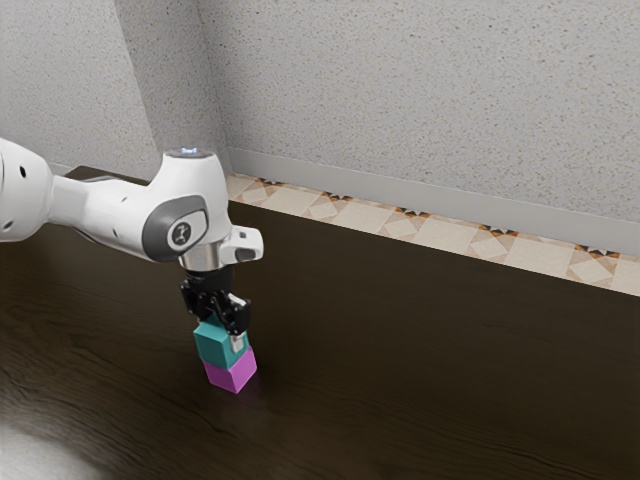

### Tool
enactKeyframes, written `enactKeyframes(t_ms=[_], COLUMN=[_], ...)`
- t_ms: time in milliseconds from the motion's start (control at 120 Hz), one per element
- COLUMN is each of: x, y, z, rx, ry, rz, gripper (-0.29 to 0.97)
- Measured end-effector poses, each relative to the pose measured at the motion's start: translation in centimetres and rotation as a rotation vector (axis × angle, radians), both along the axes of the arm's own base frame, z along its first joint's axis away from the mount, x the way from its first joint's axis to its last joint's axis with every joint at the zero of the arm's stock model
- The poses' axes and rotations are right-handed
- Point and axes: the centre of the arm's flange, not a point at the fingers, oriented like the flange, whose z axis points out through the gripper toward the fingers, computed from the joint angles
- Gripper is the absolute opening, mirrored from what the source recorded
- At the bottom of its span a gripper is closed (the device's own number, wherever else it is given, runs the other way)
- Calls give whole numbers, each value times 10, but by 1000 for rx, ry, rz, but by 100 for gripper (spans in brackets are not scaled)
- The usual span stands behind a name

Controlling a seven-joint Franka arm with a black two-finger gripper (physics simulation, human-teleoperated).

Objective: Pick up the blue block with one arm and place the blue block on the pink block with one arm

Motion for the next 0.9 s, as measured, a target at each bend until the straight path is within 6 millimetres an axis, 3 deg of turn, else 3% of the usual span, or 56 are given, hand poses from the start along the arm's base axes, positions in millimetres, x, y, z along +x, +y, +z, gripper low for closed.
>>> enactKeyframes(t_ms=[83,283,508,708,900], x=[1,1,3,6,5], y=[-1,-1,-1,1,6], z=[1,1,4,39,43], rx=[5,6,5,13,23], ry=[-5,-7,-14,-78,-78], rz=[-1,-5,-9,-17,-17], gripper=[32,53,63,66,67])
